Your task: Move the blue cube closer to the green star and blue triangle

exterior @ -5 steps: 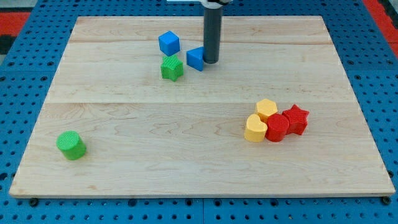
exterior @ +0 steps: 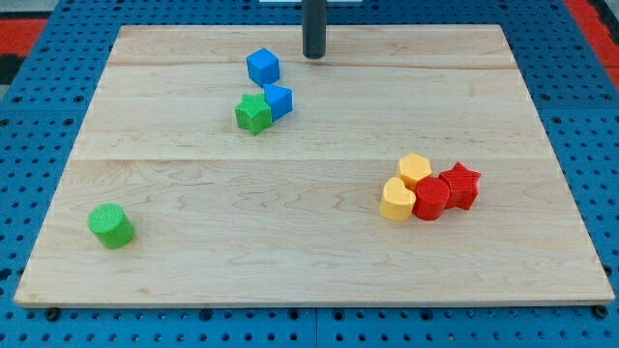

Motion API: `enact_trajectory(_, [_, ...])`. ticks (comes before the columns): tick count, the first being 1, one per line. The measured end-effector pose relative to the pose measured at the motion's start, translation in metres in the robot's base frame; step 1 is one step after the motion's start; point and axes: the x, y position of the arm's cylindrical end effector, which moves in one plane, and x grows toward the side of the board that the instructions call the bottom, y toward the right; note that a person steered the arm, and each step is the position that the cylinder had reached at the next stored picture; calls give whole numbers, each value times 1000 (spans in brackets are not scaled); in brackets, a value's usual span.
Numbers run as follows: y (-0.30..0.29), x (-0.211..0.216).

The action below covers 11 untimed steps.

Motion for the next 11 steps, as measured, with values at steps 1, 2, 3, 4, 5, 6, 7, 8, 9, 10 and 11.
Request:
enact_trajectory(1, [-71, -1])
enact_trajectory(2, [-73, 26])
enact_trajectory(3, [-81, 53])
enact_trajectory(4, [-81, 42])
enact_trajectory(5, [-68, 8])
enact_trajectory(6, [-55, 19])
enact_trajectory(7, [-55, 33])
enact_trajectory(8, [-55, 65])
enact_trajectory(9, [-64, 92])
enact_trajectory(10, [-91, 95])
enact_trajectory(11, [-203, 98])
